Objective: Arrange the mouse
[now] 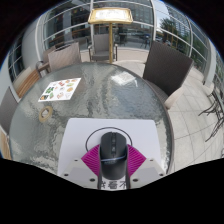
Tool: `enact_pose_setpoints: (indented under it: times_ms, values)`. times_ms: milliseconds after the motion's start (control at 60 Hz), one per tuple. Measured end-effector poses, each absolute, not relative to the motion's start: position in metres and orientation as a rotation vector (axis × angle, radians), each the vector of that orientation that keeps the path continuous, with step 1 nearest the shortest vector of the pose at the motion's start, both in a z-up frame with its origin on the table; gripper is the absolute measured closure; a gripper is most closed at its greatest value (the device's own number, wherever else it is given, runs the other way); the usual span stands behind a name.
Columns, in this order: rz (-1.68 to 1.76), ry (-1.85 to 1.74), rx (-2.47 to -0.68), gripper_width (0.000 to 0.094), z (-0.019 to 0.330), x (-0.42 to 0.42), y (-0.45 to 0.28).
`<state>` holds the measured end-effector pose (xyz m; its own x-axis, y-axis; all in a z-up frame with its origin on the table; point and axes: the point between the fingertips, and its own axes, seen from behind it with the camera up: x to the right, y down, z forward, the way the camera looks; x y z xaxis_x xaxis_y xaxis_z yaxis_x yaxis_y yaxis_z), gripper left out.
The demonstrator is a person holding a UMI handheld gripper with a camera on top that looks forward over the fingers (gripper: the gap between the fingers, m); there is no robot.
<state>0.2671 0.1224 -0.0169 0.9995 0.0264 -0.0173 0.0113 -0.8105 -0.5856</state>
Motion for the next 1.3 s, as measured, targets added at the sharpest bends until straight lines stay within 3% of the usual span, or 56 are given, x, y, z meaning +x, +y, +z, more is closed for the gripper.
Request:
enact_pose_setpoints:
  times_ms: [267,300,367,400,783,917,1300]
  values:
    - [0.011,-0.026,-2.531,0.0445,-0.021,0.269,0.122]
    - [-0.009,-0.007,-2.541,0.0386,-0.021,0.273,0.121]
    - [-0.047,-0.004,-2.555,0.0141,-0.016,0.276,0.117]
    - [-0.052,-0.006,-2.551,0.0066,-0.008,0.275,0.115]
    - [-0.074,0.028,-2.335,0.0066,0.167,0.213,0.046]
    - [-0.064,0.018,-2.28,0.0064,0.207,0.179,0.009]
    - [-0.081,-0.03,-2.231,0.0078,0.241,0.116,-0.056]
